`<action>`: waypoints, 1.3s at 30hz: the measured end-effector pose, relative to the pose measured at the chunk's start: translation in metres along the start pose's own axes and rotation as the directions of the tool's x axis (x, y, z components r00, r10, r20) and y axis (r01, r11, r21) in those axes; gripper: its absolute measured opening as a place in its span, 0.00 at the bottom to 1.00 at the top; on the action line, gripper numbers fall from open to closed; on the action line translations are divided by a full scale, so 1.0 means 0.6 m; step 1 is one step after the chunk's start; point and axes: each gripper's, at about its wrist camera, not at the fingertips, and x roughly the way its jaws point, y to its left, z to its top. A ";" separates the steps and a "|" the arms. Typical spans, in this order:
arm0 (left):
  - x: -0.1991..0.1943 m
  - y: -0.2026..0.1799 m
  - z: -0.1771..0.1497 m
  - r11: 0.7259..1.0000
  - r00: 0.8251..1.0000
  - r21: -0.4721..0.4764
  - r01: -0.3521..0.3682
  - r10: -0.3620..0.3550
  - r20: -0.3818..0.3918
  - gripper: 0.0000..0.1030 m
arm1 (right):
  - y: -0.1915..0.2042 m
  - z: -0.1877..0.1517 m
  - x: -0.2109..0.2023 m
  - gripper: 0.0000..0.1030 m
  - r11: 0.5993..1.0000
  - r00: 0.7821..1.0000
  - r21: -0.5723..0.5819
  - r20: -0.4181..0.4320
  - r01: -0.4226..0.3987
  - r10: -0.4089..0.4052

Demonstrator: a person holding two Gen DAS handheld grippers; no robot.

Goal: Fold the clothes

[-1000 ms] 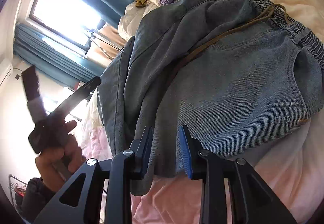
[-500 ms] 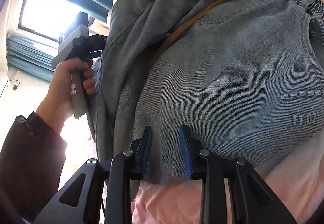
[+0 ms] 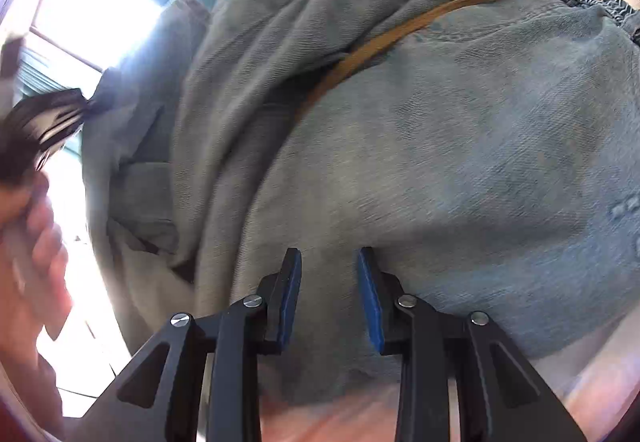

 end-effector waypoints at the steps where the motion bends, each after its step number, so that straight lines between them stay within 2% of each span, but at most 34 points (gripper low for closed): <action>1: -0.026 0.008 -0.009 1.000 1.000 -0.008 0.018 -0.018 0.007 0.05 | 0.003 -0.003 -0.003 0.29 1.000 1.000 -0.010 0.001 -0.002 0.002; 7: -0.164 0.042 -0.098 0.992 0.991 -0.011 0.128 -0.127 0.045 0.05 | 0.030 -0.032 -0.028 0.29 0.997 1.000 -0.081 0.007 -0.014 0.015; 11: -0.222 0.046 -0.186 0.987 0.986 0.007 0.158 -0.158 0.056 0.05 | 0.039 -0.047 -0.057 0.29 0.993 0.998 -0.106 0.030 -0.047 0.051; 15: -0.237 0.034 -0.268 0.977 0.977 0.008 0.212 -0.212 0.040 0.05 | 0.031 -0.045 -0.077 0.29 0.987 0.990 -0.091 0.023 -0.135 0.138; 18: -0.228 0.010 -0.303 0.969 0.970 0.053 0.242 -0.243 0.015 0.05 | 0.034 -0.038 -0.075 0.29 0.969 0.969 -0.035 -0.007 -0.246 0.246; 20: -0.221 -0.006 -0.326 0.962 0.965 0.083 0.262 -0.262 -0.003 0.05 | 0.025 -0.038 -0.069 0.29 0.964 0.964 -0.001 -0.018 -0.267 0.267; 24: -0.214 -0.014 -0.335 0.951 0.958 0.111 0.287 -0.288 -0.007 0.08 | 0.007 -0.034 -0.060 0.29 0.959 0.959 0.049 -0.024 -0.280 0.281; 26: -0.213 -0.012 -0.335 0.940 0.947 0.111 0.321 -0.321 -0.019 0.17 | -0.001 -0.030 -0.057 0.29 0.964 0.965 0.067 -0.023 -0.258 0.261; 30: -0.221 -0.006 -0.336 0.931 0.936 0.095 0.352 -0.353 0.001 0.27 | -0.018 -0.022 -0.050 0.29 0.981 0.983 0.089 -0.051 -0.173 0.178; 33: -0.238 -0.006 -0.339 0.917 0.918 0.091 0.389 -0.394 0.038 0.31 | -0.039 -0.011 -0.065 0.29 0.967 0.978 0.155 -0.031 -0.200 0.208; 35: -0.241 -0.014 -0.338 0.908 0.910 0.102 0.405 -0.412 0.047 0.38 | -0.054 -0.003 -0.077 0.29 0.952 0.971 0.203 -0.013 -0.230 0.237; 39: -0.219 -0.048 -0.329 0.913 0.922 0.144 0.381 -0.386 0.007 0.41 | -0.078 0.014 -0.092 0.29 0.927 0.959 0.256 0.013 -0.276 0.282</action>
